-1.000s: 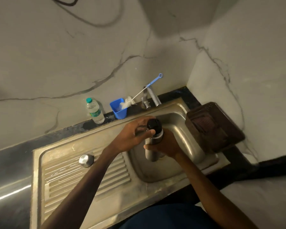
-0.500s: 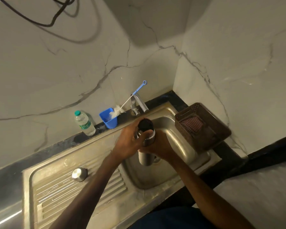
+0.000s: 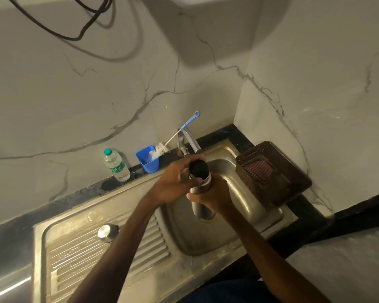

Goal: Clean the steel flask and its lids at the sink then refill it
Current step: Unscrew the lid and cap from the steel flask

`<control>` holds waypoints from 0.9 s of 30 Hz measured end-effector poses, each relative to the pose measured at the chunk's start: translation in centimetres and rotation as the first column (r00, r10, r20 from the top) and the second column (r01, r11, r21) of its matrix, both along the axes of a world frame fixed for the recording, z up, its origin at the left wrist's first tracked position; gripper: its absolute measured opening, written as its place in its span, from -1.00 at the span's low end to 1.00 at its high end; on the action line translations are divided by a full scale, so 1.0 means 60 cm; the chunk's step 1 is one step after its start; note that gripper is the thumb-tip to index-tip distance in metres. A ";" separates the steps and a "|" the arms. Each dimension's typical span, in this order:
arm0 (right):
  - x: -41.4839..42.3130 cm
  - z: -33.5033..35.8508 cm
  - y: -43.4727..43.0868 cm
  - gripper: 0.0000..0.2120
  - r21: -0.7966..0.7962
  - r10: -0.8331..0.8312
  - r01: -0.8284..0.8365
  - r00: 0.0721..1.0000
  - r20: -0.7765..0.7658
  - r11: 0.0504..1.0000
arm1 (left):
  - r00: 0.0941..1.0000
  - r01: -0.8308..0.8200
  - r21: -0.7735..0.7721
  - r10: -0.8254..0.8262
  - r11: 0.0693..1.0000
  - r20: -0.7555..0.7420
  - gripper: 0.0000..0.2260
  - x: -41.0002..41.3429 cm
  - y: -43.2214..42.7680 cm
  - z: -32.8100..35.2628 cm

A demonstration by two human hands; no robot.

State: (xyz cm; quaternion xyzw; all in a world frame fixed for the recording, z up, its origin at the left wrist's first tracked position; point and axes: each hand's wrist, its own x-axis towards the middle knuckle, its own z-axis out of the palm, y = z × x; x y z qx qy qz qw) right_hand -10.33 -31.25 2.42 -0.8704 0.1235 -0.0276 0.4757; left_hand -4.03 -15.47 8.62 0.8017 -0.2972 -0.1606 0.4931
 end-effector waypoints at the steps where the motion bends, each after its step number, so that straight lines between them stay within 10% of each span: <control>1: 0.001 -0.003 -0.001 -0.53 -0.003 0.010 -0.010 1.000 0.004 1.000 | 1.000 0.017 -0.005 -0.017 1.000 0.000 -0.50 0.003 0.005 0.004; 11: 0.004 0.018 0.004 -0.52 0.085 0.059 -0.055 0.997 -0.040 0.995 | 0.780 -0.623 0.096 0.607 0.776 0.153 -0.39 -0.048 -0.042 -0.006; 20: 0.007 0.004 0.006 -0.56 -0.052 0.013 -0.011 0.998 0.054 0.999 | 0.996 -0.062 0.067 0.057 0.996 0.074 -0.49 -0.016 0.009 0.023; 27: 0.007 -0.002 0.012 -0.52 -0.043 0.004 -0.002 0.998 0.062 0.999 | 0.936 -0.343 0.109 0.329 0.933 0.126 -0.57 -0.018 0.006 0.034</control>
